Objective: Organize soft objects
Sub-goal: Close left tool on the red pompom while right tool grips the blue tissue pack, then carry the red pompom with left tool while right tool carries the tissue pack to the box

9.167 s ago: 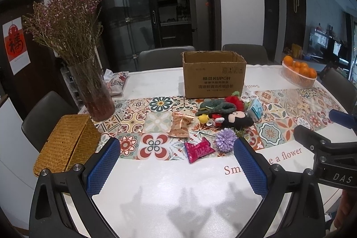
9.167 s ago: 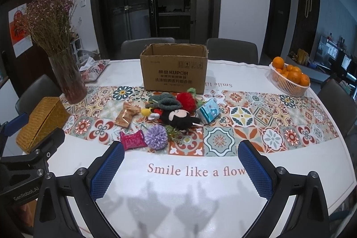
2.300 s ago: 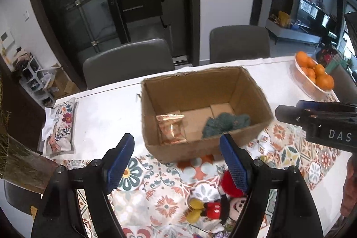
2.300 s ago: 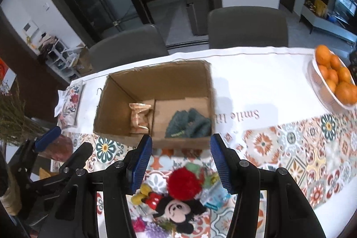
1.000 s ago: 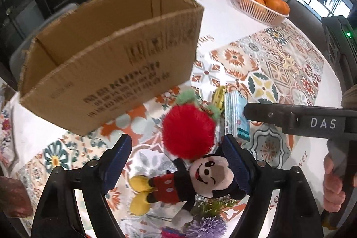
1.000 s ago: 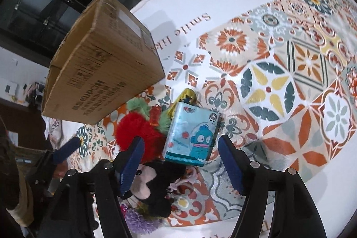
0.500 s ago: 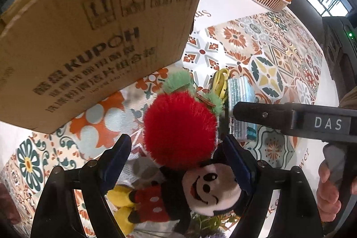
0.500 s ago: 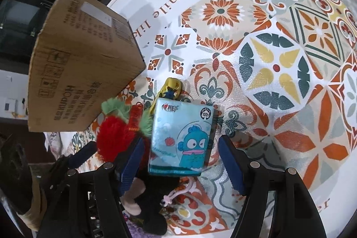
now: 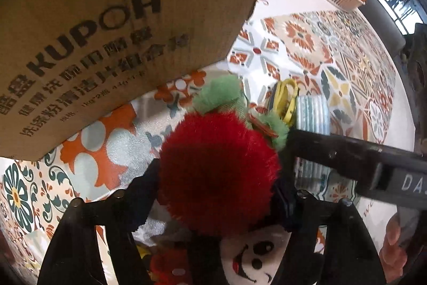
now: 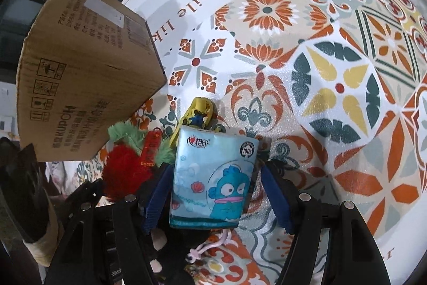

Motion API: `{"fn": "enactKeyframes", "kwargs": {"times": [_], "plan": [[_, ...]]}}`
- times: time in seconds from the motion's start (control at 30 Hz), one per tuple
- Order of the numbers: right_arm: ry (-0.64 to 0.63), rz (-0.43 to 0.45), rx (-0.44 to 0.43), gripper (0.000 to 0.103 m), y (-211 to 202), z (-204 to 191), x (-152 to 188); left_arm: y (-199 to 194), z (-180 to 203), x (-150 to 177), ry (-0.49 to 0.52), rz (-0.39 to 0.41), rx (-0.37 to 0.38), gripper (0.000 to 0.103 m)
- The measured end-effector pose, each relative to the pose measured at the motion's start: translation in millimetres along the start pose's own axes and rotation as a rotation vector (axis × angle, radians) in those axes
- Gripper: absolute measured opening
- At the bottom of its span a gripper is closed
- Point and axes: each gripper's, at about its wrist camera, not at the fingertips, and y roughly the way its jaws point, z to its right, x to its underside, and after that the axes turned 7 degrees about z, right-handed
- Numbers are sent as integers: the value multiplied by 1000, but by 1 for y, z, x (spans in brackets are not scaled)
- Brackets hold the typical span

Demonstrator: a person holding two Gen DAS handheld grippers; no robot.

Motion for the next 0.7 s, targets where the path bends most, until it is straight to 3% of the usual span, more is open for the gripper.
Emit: {"fn": "enactKeyframes", "kwargs": {"times": [0.1, 0.23, 0.7], "plan": [[-13, 13, -2, 61, 2, -6, -2, -3, -1, -2, -5, 13, -2, 48], [-42, 34, 9, 58, 1, -5, 0, -8, -5, -1, -30, 30, 6, 39], [-140, 148, 21, 58, -46, -14, 15, -60, -8, 10, -108, 195, -41, 37]]}}
